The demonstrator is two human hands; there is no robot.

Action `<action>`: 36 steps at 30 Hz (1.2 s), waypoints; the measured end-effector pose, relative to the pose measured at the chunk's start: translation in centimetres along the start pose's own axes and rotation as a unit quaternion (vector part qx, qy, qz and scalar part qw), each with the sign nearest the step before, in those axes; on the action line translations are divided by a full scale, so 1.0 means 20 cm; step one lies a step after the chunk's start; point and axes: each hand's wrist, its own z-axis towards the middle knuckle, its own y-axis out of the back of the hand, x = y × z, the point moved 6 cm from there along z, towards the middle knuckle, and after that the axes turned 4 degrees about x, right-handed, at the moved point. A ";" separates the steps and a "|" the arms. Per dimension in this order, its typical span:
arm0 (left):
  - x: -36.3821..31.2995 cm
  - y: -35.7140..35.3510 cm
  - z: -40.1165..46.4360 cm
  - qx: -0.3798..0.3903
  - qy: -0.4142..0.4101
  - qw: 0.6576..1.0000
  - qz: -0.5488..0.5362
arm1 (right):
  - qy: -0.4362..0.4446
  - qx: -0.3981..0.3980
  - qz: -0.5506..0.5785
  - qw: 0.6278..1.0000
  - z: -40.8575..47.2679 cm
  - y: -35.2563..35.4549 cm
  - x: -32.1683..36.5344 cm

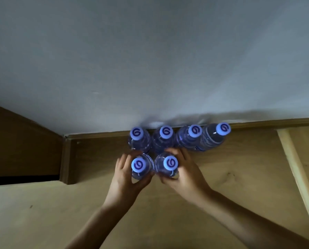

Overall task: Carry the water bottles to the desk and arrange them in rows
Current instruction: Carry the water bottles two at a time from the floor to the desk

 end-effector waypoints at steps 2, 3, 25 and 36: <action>-0.04 -0.01 0.01 0.004 -0.019 0.999 0.026 | -0.004 0.001 0.019 1.000 -0.01 0.03 0.01; -0.07 -0.01 0.01 0.013 -0.031 0.999 0.041 | -0.009 0.004 0.034 0.999 -0.02 0.04 0.03; -1.94 1.60 -0.70 0.026 0.128 0.983 -0.129 | 0.021 0.073 0.088 0.993 -0.64 1.43 2.01; -2.66 2.53 -1.08 -0.156 0.125 0.976 -0.086 | 0.174 0.139 0.105 0.969 -0.75 1.85 3.20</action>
